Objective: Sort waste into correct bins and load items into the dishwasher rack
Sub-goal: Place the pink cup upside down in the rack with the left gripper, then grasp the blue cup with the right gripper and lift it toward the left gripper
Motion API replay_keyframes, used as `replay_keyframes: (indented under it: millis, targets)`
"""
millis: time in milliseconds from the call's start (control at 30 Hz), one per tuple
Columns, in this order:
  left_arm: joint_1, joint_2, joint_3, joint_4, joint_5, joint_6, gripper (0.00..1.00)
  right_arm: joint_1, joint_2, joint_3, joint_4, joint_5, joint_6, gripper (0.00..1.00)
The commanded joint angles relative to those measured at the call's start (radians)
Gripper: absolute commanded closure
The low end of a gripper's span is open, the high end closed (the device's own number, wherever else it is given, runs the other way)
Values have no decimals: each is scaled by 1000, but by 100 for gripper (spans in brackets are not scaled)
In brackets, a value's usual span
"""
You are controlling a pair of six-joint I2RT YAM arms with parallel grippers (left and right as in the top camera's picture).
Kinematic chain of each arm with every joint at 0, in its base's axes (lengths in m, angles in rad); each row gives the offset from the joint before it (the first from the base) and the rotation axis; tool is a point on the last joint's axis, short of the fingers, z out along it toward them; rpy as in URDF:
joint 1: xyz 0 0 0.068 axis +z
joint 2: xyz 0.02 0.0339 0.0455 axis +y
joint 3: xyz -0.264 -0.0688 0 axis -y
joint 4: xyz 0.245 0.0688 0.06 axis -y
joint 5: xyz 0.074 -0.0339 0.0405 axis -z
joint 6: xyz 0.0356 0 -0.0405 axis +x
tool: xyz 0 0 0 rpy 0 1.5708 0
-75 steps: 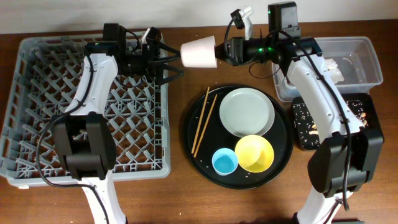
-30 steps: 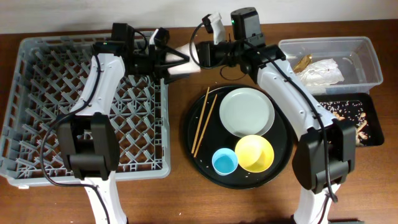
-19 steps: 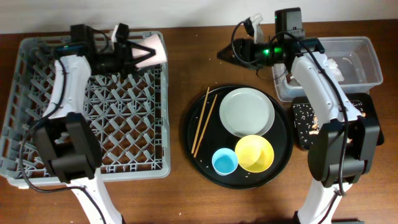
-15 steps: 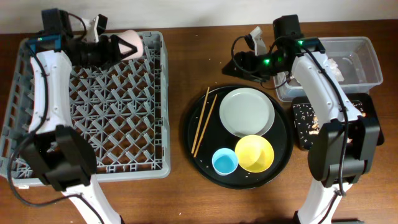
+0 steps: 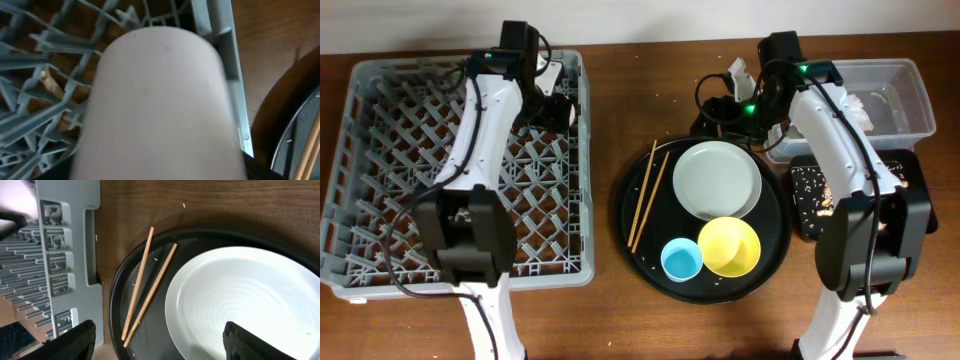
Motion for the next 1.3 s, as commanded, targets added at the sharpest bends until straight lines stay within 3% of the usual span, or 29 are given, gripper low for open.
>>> replay_keyframes:
  millis: [0,33,100,133,167,267,333,367,500,567,667,767,833,867,967,1033,1067,1100,1200,1267]
  targets:
    - [-9,25,-4,-6,14,13,14,-3,-13,-2,-2,9,-15,17]
    - [-8,25,-4,-6,8,13,7,-3,-13,-2,-2,9,-15,17]
    - [-8,25,3,1,9,13,5,-3,-13,-2,-2,8,-15,18]
    - [-8,23,46,-12,9,9,5,-3,-19,3,-5,4,-15,23]
    - [-8,19,188,-99,38,2,5,-3,-54,33,-41,5,-16,29]
    - [-8,17,579,-349,153,2,5,6,-219,49,-224,123,-14,32]
    - [-8,17,677,-458,160,-6,5,80,-254,35,-433,244,-14,34]
    - [-8,18,674,-477,159,-17,5,137,-254,-13,-452,249,-10,34]
    - [-8,21,668,-426,159,-17,4,352,-254,-338,-304,321,154,46]
    - [-8,26,667,-407,159,-18,4,399,-254,-455,-210,345,183,64]
    - [-8,34,667,-410,159,-18,4,417,-254,-544,-90,399,216,72]
    - [-8,63,667,-427,175,-25,4,417,-255,-554,-38,401,231,96]
    - [-8,64,668,-427,224,-25,4,416,-286,-493,-46,354,230,96]
    - [-5,64,668,-433,279,-24,4,415,-322,-440,-44,338,230,96]
    - [71,80,667,-466,684,24,1,295,-441,-272,40,282,241,96]
    - [121,110,665,-514,942,103,1,150,-453,-276,186,5,198,96]
    - [128,128,662,-514,1029,124,1,86,-443,-285,279,-196,150,96]
    - [127,143,655,-514,1076,126,1,58,-433,-287,330,-272,150,96]
    - [122,224,489,-514,1414,280,1,37,-367,-287,472,-386,157,96]
    - [112,240,307,-503,1501,325,1,37,-309,-287,575,-441,227,96]
